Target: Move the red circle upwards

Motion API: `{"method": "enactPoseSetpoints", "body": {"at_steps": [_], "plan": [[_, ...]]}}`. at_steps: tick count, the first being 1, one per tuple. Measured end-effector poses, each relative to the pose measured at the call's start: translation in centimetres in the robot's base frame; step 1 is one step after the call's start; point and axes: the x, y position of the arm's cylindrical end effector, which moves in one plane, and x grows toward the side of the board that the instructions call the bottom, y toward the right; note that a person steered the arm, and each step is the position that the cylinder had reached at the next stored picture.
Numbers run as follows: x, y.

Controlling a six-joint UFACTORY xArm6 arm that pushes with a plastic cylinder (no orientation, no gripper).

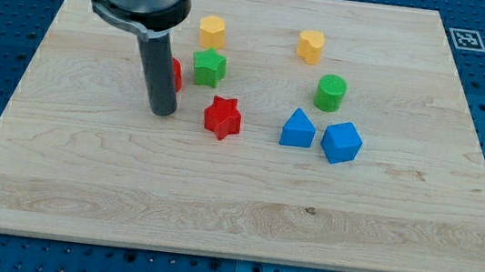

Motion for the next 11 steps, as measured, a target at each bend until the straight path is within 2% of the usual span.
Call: {"method": "enactPoseSetpoints", "body": {"at_steps": [3,8,9,11], "plan": [[-5.8,-3.1],[-16.4,-4.5],[-17.4,-6.7],[-16.2,-5.7]]}}
